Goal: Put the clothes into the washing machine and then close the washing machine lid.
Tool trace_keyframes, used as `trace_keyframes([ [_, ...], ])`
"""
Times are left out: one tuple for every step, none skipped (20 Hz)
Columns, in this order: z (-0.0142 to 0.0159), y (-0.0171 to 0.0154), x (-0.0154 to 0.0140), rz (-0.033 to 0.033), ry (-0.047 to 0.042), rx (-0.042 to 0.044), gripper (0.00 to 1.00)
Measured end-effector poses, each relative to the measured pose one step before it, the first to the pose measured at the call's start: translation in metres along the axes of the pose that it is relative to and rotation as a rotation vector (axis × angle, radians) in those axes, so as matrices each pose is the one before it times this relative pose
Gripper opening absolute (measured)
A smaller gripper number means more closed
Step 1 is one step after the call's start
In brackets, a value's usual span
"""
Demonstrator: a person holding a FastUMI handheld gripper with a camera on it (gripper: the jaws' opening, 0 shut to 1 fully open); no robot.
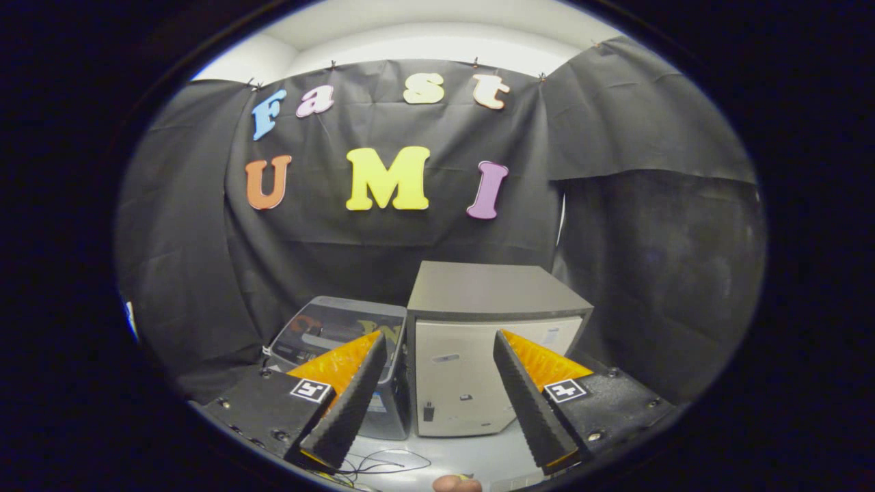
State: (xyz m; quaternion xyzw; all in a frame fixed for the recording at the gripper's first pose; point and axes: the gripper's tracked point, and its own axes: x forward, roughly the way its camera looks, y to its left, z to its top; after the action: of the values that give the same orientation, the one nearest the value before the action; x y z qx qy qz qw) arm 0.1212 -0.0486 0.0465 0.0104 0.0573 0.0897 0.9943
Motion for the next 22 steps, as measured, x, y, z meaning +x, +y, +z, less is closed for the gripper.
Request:
trace_keyframes([
  [-0.00328,-0.00517,-0.01008,0.01105,0.00599,0.00182,0.98],
  [-0.00383,-0.00293,-0.01029,0.02124,0.00188,0.00305,0.98],
  [0.00138,-0.00444,-0.01319,0.01559,-0.01447,0.00425,0.98],
  [0.00494,-0.00367,-0.00522,0.01649,-0.00968,-0.0022,0.98],
  [-0.00058,-0.00239,-0.00591,0.01258,-0.00342,-0.00768,0.98],
  [0.00018,-0.00488,-0.00553,0.00766,-0.00779,-0.00818,0.98],
  [0.00141,-0.00431,-0.00483,0.00554,-0.00623,-0.00235,0.98],
  [0.00066,-0.00244,-0.00534,0.00406,-0.00441,0.00611,0.98],
  [0.00236,-0.00216,-0.00445,0.00626,-0.00596,0.00982,0.98],
  [-0.00203,-0.00298,-0.00443,0.00099,0.0006,0.00207,0.98],
  [-0.00193,-0.00296,-0.00277,-0.00186,0.00455,-0.00711,0.98],
  [-0.00068,-0.00401,-0.00259,-0.00526,-0.00214,-0.00534,0.98],
  [0.00097,-0.00292,-0.0032,-0.00388,-0.00331,-0.00509,0.98],
  [-0.00052,-0.00068,-0.00243,-0.00057,-0.00192,-0.00201,0.98],
  [-0.00075,-0.00062,-0.00286,0.00078,-0.00018,-0.00098,0.98],
  [0.00016,-0.00089,-0.00095,0.0001,0.00011,-0.00068,0.98],
  [0.00039,-0.00088,-0.00106,0.00064,-0.00112,-0.00057,0.98],
  [-0.00058,-0.00197,-0.00224,-0.00305,-0.00389,-0.00302,0.98],
  [-0.00012,-0.00234,-0.00069,-0.00206,-0.00131,-0.00513,0.98],
  [-0.00075,-0.00084,-0.00142,-0.00225,-0.00082,-0.00342,0.98],
  [-0.00015,-0.00195,-0.00213,-0.00096,0.00039,0.00022,0.98],
  [-0.00147,-0.00122,0.00036,-0.00269,0.00144,0.00291,0.98],
])
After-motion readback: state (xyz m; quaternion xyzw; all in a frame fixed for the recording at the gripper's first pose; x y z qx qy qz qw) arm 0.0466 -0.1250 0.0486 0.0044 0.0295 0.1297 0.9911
